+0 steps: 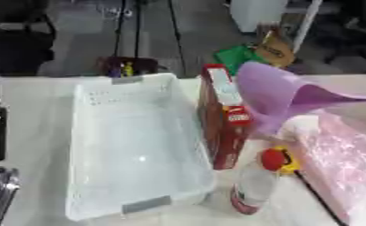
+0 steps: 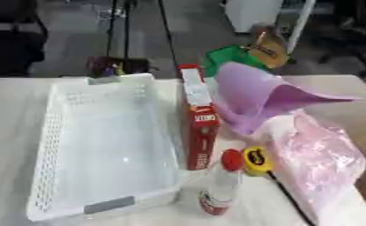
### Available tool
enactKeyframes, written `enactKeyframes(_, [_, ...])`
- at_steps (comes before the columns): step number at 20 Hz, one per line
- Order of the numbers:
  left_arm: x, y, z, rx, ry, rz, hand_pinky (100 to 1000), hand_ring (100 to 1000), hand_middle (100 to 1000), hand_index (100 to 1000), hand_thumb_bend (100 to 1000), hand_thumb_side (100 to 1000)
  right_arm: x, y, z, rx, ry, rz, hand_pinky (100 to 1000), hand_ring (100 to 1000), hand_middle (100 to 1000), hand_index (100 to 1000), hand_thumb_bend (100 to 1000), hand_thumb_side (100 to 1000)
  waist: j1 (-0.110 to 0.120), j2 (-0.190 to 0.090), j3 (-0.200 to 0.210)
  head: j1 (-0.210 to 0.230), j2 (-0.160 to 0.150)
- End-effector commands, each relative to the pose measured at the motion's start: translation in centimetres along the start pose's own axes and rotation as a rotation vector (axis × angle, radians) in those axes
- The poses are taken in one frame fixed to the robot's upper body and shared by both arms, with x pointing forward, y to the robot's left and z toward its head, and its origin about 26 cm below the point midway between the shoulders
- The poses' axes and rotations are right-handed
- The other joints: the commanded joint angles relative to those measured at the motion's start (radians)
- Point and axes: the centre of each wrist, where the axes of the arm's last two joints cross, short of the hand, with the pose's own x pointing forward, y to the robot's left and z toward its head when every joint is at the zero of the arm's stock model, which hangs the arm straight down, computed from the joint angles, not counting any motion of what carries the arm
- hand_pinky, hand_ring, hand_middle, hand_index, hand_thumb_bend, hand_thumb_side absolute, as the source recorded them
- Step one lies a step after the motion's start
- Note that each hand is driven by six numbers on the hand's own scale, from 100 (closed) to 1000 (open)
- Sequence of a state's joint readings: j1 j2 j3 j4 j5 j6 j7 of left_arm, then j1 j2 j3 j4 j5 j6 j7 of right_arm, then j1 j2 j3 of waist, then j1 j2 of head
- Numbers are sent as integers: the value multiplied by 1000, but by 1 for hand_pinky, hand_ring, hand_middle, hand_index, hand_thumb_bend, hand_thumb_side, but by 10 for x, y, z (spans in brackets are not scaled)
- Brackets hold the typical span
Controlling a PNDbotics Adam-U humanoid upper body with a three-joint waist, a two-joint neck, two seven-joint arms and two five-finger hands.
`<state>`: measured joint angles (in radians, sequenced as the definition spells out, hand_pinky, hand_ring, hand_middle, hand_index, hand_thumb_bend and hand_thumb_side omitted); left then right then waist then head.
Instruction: Pick up objects on the table and place them in the box.
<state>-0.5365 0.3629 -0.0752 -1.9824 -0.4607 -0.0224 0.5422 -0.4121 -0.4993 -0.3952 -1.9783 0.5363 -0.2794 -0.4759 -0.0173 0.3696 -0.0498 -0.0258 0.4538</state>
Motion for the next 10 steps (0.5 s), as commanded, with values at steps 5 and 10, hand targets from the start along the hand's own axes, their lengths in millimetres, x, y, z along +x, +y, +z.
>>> enactKeyframes(5, [-3,15,-5,70,-16,-62,841,821,763,770,100,1000,-1,-12,-8,-121,-29,43,768,835,786,877,122,1000,1,-10,5,-9,-17])
enactKeyframes(10, [-6,18,-3,84,-5,-73,841,821,762,769,100,1000,0,-11,-3,-10,-42,77,835,906,835,935,438,1000,-2,-9,7,-14,-17])
